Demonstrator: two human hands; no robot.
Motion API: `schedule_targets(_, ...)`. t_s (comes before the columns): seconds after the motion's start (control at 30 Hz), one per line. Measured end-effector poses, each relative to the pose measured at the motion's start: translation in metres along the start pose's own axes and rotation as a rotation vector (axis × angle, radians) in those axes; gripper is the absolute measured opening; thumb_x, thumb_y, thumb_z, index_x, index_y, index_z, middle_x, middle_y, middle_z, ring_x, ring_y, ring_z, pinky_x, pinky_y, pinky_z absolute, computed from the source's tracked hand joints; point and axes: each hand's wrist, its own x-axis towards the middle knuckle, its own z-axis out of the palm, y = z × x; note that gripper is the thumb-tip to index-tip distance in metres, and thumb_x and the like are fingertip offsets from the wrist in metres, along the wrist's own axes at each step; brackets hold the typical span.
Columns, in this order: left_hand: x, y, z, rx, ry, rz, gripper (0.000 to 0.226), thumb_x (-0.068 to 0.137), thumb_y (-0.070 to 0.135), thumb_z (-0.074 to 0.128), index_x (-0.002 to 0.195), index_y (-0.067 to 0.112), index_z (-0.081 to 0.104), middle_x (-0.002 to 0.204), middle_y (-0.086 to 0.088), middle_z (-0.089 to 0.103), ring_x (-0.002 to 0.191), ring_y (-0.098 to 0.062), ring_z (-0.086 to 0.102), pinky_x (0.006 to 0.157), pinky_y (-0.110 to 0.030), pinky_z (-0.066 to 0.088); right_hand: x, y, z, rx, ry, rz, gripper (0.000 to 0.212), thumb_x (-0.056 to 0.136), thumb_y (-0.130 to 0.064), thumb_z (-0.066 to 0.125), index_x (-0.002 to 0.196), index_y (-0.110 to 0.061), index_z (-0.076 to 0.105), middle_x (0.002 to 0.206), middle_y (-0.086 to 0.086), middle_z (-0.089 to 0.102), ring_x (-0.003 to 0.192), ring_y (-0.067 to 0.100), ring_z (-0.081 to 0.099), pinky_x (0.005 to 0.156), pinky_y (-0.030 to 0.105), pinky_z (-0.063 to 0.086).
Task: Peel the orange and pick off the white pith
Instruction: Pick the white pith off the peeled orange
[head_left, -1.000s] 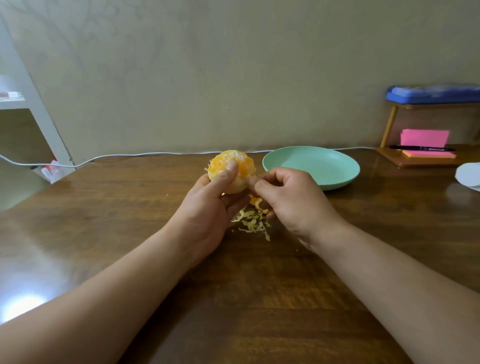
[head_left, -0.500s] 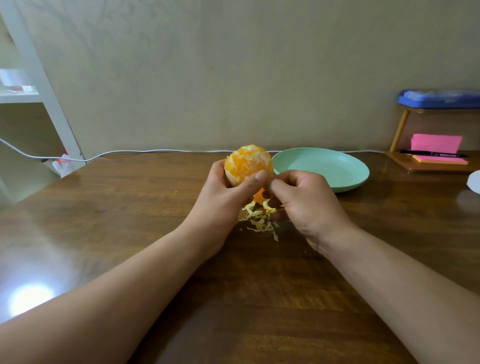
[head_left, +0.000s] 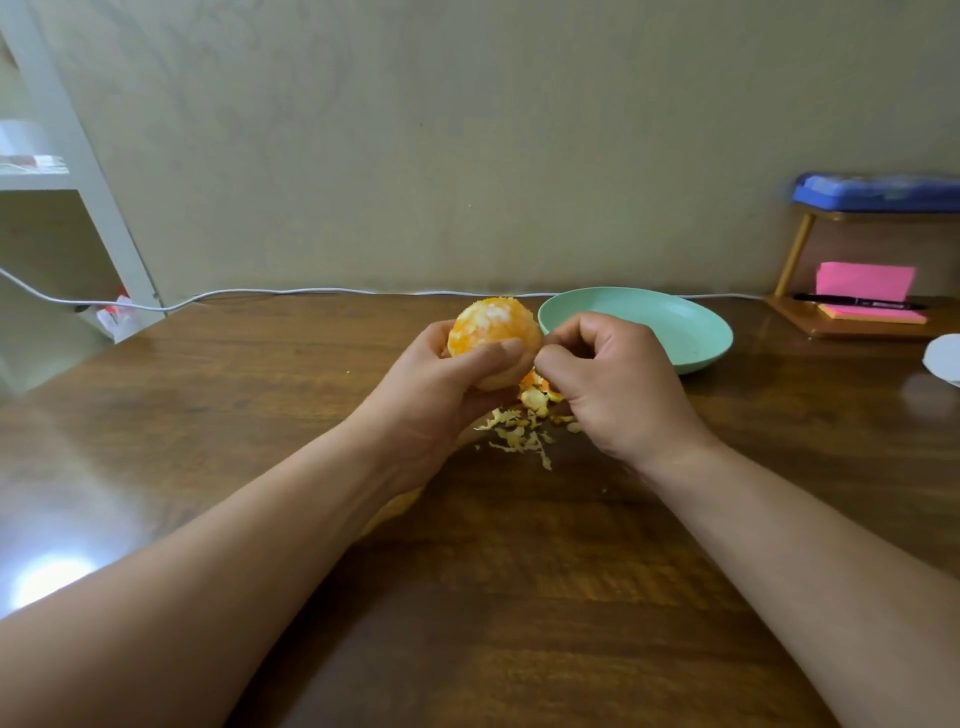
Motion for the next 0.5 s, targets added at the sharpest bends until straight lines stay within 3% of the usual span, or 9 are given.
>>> schedule_targets(0.13, 0.002, 0.003, -0.003, -0.211, -0.080, -0.080, 0.063, 0.088, 0.016, 0.079, 0.145, 0.002, 0.055, 0.141, -0.024, 0.066, 0.124, -0.036, 0.071, 0.095, -0.041, 0.063, 0.001, -0.001, -0.001, 0.108, -0.033, 0.029, 0.012, 0.093, -0.020, 0.069, 0.083, -0.019, 0.076, 0.076, -0.003, 0.072, 0.075, 0.011, 0.065, 0.070, 0.036, 0.060)
schedule_targets(0.33, 0.001, 0.005, -0.009, -0.209, -0.182, -0.162, 0.058, 0.091, 0.027, 0.069, 0.143, 0.002, 0.060, 0.136, -0.024, 0.070, 0.131, -0.038, 0.066, 0.103, -0.043, 0.061, 0.004, -0.003, 0.000, 0.305, -0.089, 0.104, 0.015, 0.098, -0.015, 0.067, 0.085, -0.017, 0.074, 0.071, -0.007, 0.070, 0.065, 0.003, 0.065, 0.057, 0.024, 0.053)
schedule_targets(0.5, 0.003, 0.006, -0.013, -0.160, -0.145, -0.177, 0.069, 0.084, 0.036, 0.073, 0.145, 0.008, 0.060, 0.121, -0.014, 0.074, 0.104, -0.024, 0.074, 0.085, -0.035, 0.065, 0.005, -0.003, -0.002, 0.346, -0.138, 0.132, 0.017, 0.100, -0.016, 0.064, 0.087, -0.017, 0.073, 0.072, -0.005, 0.069, 0.068, 0.009, 0.060, 0.060, 0.027, 0.054)
